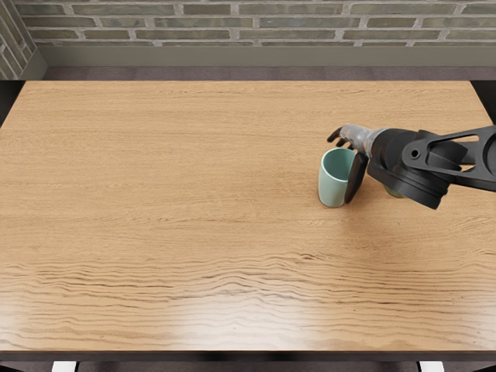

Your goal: Pick up cup and place in cup with right hand

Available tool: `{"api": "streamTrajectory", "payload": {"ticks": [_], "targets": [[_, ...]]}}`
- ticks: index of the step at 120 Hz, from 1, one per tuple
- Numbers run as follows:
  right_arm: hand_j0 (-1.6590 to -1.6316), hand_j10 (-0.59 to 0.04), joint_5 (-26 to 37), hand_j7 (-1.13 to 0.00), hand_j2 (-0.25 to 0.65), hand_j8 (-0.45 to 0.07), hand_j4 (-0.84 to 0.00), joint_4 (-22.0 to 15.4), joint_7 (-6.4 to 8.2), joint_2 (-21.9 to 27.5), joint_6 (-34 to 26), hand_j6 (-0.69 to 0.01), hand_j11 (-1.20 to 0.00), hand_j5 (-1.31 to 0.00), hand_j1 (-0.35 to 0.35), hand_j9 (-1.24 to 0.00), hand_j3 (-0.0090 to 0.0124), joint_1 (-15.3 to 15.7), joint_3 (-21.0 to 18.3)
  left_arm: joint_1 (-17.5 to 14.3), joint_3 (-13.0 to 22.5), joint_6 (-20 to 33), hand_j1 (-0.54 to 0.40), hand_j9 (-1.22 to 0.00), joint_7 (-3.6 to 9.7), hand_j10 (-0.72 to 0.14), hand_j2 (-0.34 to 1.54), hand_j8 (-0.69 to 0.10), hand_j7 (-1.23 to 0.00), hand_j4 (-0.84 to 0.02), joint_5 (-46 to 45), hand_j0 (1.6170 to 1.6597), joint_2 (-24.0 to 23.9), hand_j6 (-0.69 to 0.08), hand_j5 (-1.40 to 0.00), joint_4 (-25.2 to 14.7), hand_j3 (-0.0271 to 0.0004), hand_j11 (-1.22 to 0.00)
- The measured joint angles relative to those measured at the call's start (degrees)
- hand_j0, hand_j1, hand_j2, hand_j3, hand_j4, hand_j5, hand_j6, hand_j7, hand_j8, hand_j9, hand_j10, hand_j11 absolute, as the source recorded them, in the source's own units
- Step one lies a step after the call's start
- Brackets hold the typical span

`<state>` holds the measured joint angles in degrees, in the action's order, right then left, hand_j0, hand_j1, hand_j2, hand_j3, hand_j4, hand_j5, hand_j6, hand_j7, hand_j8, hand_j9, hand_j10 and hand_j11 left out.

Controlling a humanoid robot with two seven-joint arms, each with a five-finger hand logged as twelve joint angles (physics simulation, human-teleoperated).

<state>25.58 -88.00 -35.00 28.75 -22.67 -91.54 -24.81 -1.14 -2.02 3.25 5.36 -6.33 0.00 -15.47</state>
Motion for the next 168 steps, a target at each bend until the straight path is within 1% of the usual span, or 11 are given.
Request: {"api": "streamTrajectory", "payload": {"ticks": [34,48,63,68,70,78,87,89,100,115,168], "targets": [[-1.6575,-0.358,-0.4,-0.47,-0.049,-0.358,-0.358,0.0,0.01,0.1,-0.1,-0.320,-0.47,-0.47,0.094,-0.47,-0.0008,0.0,0.1,0.0,0.0,0.0,0.344,-0.01,0.00,-0.004,0.00,-0.004,-0.01,-0.004,0.0,1.6581,0.0,-0.004,-0.01,0.0,0.0000,-0.01],[-1.6545,-0.456,-0.6,-0.63,0.054,-0.256,-0.360,0.0,0.02,0.5,-0.1,-0.255,-0.65,-0.66,0.167,-0.65,0.0000,0.1,0.3,0.0,0.0,0.0,0.344,-0.01,0.00,-0.004,0.00,-0.004,-0.01,-0.004,0.0,1.6581,0.0,-0.004,-0.01,0.0,-0.0001,-0.01],[-1.6543,-0.385,-0.8,-0.77,0.170,-0.170,-0.260,0.0,0.08,1.9,0.2,-0.155,-0.81,-0.82,0.240,-0.81,-0.0001,0.1,1.3,0.0,0.0,0.0,0.344,-0.01,0.00,-0.004,0.00,-0.004,-0.01,-0.004,0.0,1.6581,0.0,-0.004,-0.01,0.0,-0.0001,-0.01],[-1.6559,-0.347,-0.8,-0.80,0.180,-0.126,-0.208,0.0,0.09,3.1,0.5,-0.104,-0.84,-0.86,0.283,-0.84,0.0024,0.1,2.4,0.0,0.0,0.0,0.344,-0.01,0.00,-0.004,0.00,-0.004,-0.01,-0.004,0.0,1.6581,0.0,-0.004,-0.01,0.0,-0.0001,-0.01],[-1.6560,-0.340,-0.8,-0.81,0.196,-0.118,-0.191,0.0,0.08,3.5,0.5,-0.096,-0.85,-0.87,0.297,-0.85,0.0005,0.1,2.9,0.0,0.0,0.0,0.344,-0.01,0.00,-0.004,0.00,-0.004,-0.01,-0.004,0.0,1.6581,0.0,-0.004,-0.01,0.0,-0.0001,-0.01],[-1.6569,-0.308,-0.7,-0.84,0.217,-0.080,-0.143,0.0,0.06,5.2,1.0,-0.036,-0.89,-0.92,0.321,-0.89,0.0030,0.1,4.6,0.0,0.0,0.0,0.344,-0.01,0.00,-0.004,0.00,-0.004,-0.01,-0.004,0.0,1.6581,0.0,-0.004,-0.01,0.0,-0.0002,-0.01],[-1.6575,-0.271,-0.8,-0.87,0.166,-0.028,-0.074,0.0,0.08,7.1,1.8,0.006,-0.94,-0.98,0.305,-0.94,0.0029,0.0,6.0,0.0,0.0,0.0,0.344,-0.01,0.00,-0.004,0.00,-0.004,-0.01,-0.004,0.0,1.6581,0.0,-0.004,-0.01,0.0,-0.0002,-0.01],[-1.6566,-0.280,-0.8,-0.87,0.162,-0.029,-0.064,0.0,0.08,7.5,2.0,0.001,-0.94,-0.98,0.304,-0.95,-0.0003,-0.1,6.3,0.0,0.0,0.0,0.344,-0.01,0.00,-0.004,0.00,-0.004,-0.01,-0.004,0.0,1.6581,0.0,-0.004,-0.01,0.0,-0.0002,-0.01],[-1.6535,-0.292,-0.9,-0.89,0.181,-0.038,-0.065,0.0,0.07,11.3,5.7,-0.006,-0.96,-1.00,0.298,-0.97,0.0010,-0.5,9.8,0.0,0.0,0.0,0.344,-0.01,0.00,-0.004,0.00,-0.004,-0.01,-0.004,0.0,1.6581,0.0,-0.004,-0.01,0.0,-0.0002,-0.01],[-1.6548,-0.309,-0.9,-0.89,0.170,-0.040,-0.088,0.0,0.07,16.4,10.1,-0.020,-0.98,-1.01,0.288,-0.98,0.0034,-0.8,12.8,0.0,0.0,0.0,0.344,-0.01,0.00,-0.004,0.00,-0.004,-0.01,-0.004,0.0,1.6581,0.0,-0.004,-0.01,0.0,-0.0003,-0.01],[-1.6581,-0.363,-0.6,-0.84,0.121,-0.109,-0.160,-0.7,-0.01,27.2,16.7,-0.088,-0.94,-0.95,0.238,-0.93,0.0031,-2.8,13.2,0.0,0.0,0.0,0.344,-0.01,0.00,-0.004,0.00,-0.004,-0.01,-0.004,0.0,1.6581,0.0,-0.004,-0.01,0.0,-0.0003,-0.01]]}}
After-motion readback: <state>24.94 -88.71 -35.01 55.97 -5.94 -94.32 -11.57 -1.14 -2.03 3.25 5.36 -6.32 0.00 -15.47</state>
